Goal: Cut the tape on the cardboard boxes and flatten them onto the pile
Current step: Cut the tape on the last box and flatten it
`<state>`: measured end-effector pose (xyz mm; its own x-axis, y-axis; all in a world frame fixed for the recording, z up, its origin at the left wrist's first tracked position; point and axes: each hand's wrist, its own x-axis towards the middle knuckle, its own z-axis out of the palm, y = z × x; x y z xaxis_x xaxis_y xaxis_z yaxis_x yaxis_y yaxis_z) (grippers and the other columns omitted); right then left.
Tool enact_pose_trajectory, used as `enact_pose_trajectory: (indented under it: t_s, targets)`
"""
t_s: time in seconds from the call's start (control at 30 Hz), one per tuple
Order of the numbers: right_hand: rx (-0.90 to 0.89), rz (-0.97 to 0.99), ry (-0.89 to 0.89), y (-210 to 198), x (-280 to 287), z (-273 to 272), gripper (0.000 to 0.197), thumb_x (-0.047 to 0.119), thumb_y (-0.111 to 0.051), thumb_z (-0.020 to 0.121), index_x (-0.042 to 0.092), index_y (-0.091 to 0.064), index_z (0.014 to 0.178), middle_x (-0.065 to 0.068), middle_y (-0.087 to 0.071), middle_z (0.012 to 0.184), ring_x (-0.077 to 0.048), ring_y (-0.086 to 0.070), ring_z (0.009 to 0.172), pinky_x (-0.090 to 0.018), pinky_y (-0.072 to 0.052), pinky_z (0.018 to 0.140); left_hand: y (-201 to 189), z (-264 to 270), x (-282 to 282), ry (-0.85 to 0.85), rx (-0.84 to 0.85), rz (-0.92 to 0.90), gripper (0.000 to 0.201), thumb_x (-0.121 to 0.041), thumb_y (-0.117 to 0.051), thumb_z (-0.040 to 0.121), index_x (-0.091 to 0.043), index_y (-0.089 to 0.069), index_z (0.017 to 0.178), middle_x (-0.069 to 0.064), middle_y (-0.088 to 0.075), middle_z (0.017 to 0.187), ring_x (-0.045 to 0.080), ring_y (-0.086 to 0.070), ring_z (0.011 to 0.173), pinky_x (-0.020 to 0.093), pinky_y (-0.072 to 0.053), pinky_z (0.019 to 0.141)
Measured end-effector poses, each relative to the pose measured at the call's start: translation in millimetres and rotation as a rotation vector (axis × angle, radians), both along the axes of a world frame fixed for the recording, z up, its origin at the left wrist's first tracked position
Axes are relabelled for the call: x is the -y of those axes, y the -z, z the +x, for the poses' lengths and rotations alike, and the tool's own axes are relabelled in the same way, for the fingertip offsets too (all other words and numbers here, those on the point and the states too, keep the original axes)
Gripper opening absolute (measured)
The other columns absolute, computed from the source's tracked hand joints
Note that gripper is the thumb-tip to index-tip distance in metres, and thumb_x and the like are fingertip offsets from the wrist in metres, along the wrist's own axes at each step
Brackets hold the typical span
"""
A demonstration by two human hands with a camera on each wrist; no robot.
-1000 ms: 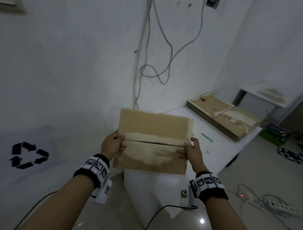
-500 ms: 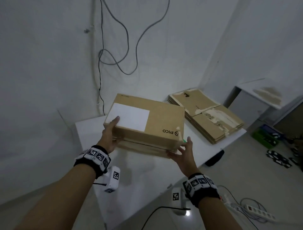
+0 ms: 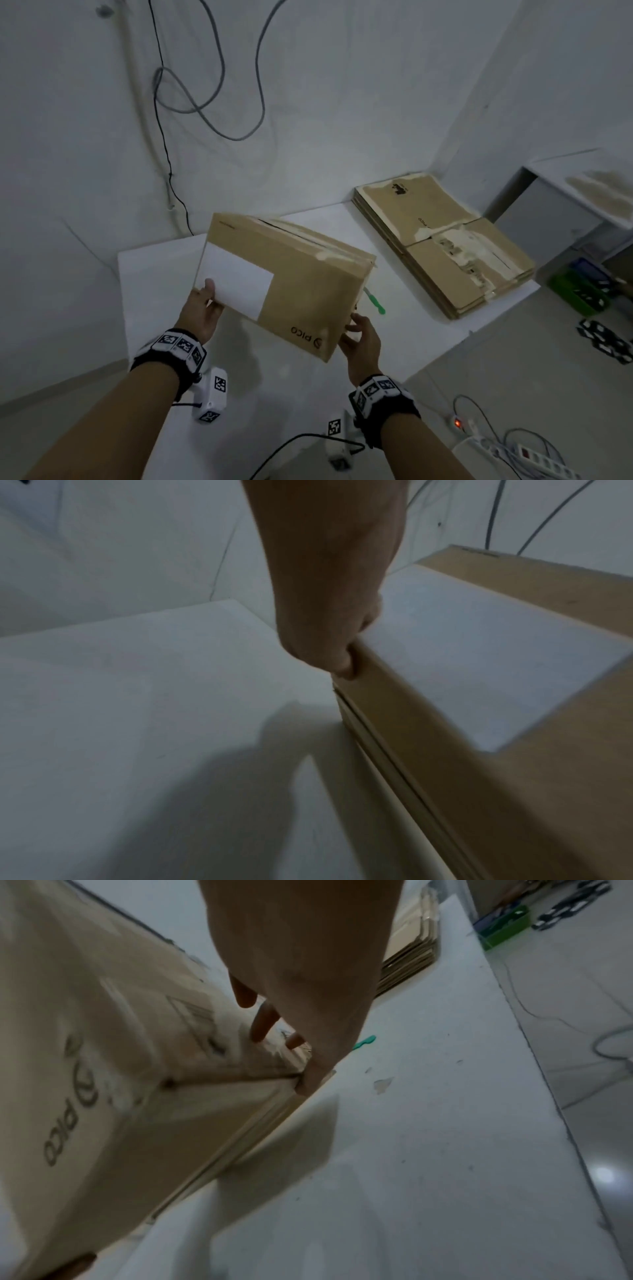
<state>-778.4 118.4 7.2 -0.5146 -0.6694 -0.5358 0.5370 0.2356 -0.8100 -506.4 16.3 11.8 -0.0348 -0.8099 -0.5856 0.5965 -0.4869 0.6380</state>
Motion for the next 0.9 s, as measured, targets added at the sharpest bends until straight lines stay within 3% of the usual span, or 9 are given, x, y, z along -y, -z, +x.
enact_pose_trajectory:
  t_s: [0.13,0.2,0.3,0.5,0.6,0.67,0.7,0.8,0.9]
  targets:
    - [-0.170,0.147,-0.206,26,13,-21,0.038,0.029,-0.047,0.099,0.010,-0.068,0.074,0.003,-0.069,0.105,-0.029,-0.067,0.095,-0.041,-0.048,0.092,8,-11,23,-0.201,0.274,0.127,0.034,-0.010,-0.037,0.102,0.015,-0.049,0.122,0.035,-0.052,0.124,0.049,-0.049,0.114,0.051,-0.036,0.106]
    - [-0.329,0.168,-0.274,37,20,-41,0.043,0.027,-0.041,0.103,0.009,-0.072,0.080,-0.002,-0.071,0.106,-0.027,-0.069,0.092,-0.038,-0.049,0.086,-7,-26,19,-0.065,0.367,0.008,0.040,-0.026,-0.036,0.104,0.002,-0.052,0.127,0.020,-0.059,0.125,0.041,-0.051,0.116,0.042,-0.045,0.100]
    - [-0.695,0.210,-0.327,51,42,-80,0.027,0.014,-0.046,0.100,0.011,-0.072,0.096,-0.017,-0.067,0.116,-0.029,-0.063,0.100,-0.035,-0.046,0.088,-19,-34,28,-0.164,0.322,0.048,0.037,-0.044,-0.035,0.102,-0.016,-0.059,0.104,0.001,-0.066,0.089,0.021,-0.056,0.085,0.026,-0.051,0.073]
    - [-1.242,0.362,-0.924,82,96,-142,0.062,0.012,-0.056,0.095,0.009,-0.031,0.152,-0.013,-0.033,0.155,-0.034,-0.036,0.140,-0.038,-0.029,0.113,-13,-56,24,-0.196,0.850,-0.026,0.088,-0.058,-0.063,0.080,-0.010,-0.028,0.145,0.014,-0.044,0.141,0.035,-0.046,0.126,0.050,-0.040,0.104]
    - [-1.359,0.299,-1.057,105,109,-157,0.029,0.014,-0.050,0.094,-0.001,-0.068,0.111,-0.021,-0.057,0.132,-0.032,-0.059,0.114,-0.031,-0.044,0.093,-18,-90,14,-0.106,1.166,0.012,0.091,-0.053,-0.058,0.088,-0.018,-0.006,0.154,0.016,-0.010,0.158,0.035,-0.022,0.142,0.046,-0.022,0.115]
    - [-1.396,0.281,-1.020,117,113,-164,0.029,0.000,-0.059,0.086,0.013,-0.060,0.060,-0.027,-0.068,0.093,-0.032,-0.065,0.084,-0.027,-0.043,0.069,-14,-103,6,-0.046,1.300,0.019,0.088,-0.057,-0.053,0.089,-0.026,-0.003,0.154,0.015,0.005,0.159,0.035,-0.013,0.144,0.047,-0.018,0.116]
    - [-1.394,0.279,-1.003,127,115,-171,0.039,-0.007,-0.062,0.083,0.017,-0.051,0.054,-0.025,-0.066,0.082,-0.032,-0.064,0.076,-0.026,-0.040,0.065,-8,-105,3,-0.009,1.389,-0.013,0.086,-0.060,-0.051,0.088,-0.028,-0.004,0.153,0.015,0.009,0.159,0.035,-0.010,0.145,0.048,-0.018,0.116]
    - [-1.296,0.246,-0.979,112,114,-176,0.019,-0.004,-0.072,0.080,0.007,-0.057,0.078,-0.016,-0.064,0.074,-0.033,-0.065,0.071,-0.031,-0.047,0.061,1,-107,-5,0.106,1.694,-0.099,0.083,-0.073,-0.037,0.085,-0.035,-0.005,0.152,0.013,0.012,0.160,0.034,0.002,0.147,0.051,-0.011,0.117]
    - [-1.252,0.295,-1.076,105,121,-179,0.019,0.018,-0.074,0.085,0.008,-0.068,0.100,-0.010,-0.067,0.092,-0.027,-0.066,0.088,-0.025,-0.044,0.070,1,-113,-7,0.215,1.882,-0.224,0.084,-0.081,-0.017,0.078,-0.040,-0.006,0.150,0.003,0.011,0.161,0.027,0.013,0.147,0.052,0.007,0.115]
